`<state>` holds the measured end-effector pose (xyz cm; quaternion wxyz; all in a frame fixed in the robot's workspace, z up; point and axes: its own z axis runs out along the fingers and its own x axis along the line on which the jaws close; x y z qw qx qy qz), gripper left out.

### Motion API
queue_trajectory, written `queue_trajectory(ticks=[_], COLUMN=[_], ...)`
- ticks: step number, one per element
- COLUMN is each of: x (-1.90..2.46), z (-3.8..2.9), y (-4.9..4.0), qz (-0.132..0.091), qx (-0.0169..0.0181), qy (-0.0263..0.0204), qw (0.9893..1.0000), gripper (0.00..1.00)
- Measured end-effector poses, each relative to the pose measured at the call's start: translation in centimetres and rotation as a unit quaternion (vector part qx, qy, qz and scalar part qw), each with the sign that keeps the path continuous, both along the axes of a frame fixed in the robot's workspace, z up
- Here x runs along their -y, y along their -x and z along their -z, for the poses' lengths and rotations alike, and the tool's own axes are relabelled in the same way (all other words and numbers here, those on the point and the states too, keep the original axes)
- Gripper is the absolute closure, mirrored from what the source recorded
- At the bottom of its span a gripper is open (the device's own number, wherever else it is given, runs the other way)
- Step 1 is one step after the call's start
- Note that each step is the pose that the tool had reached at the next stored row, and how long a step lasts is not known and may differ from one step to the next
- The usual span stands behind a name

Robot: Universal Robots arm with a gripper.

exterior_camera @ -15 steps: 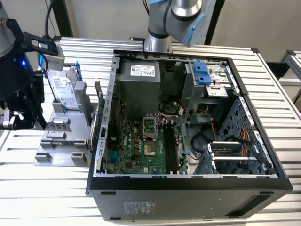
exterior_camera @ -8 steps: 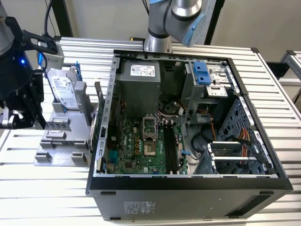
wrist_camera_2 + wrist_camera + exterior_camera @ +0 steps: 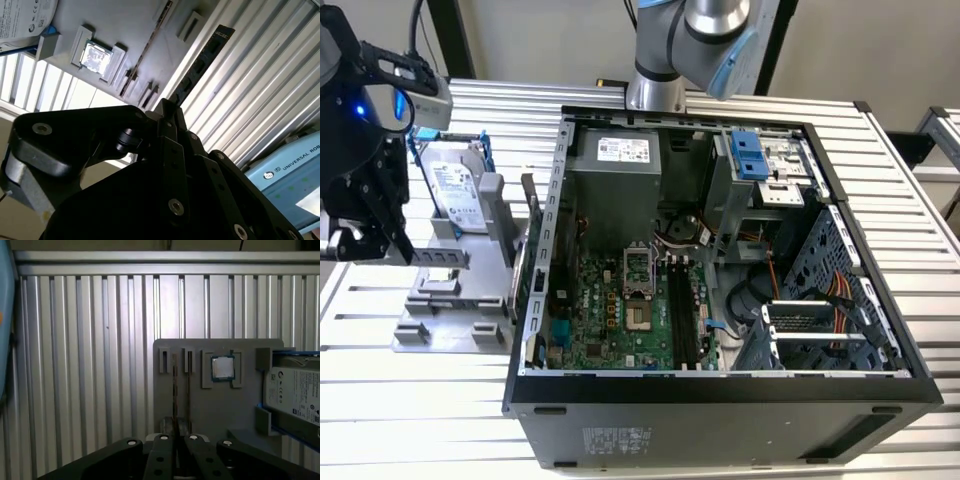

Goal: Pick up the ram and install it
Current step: 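Pick up the ram and move it above insertion slot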

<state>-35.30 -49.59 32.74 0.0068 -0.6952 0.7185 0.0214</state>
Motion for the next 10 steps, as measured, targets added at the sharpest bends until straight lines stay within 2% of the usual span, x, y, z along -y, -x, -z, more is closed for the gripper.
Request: queue_trajectory(ticks=[10], x=[0.0], z=[-1.05], y=[-0.27], qz=[0.0], qx=[0.0], qy=[0.0], qw=[1.0], gripper=[1.0])
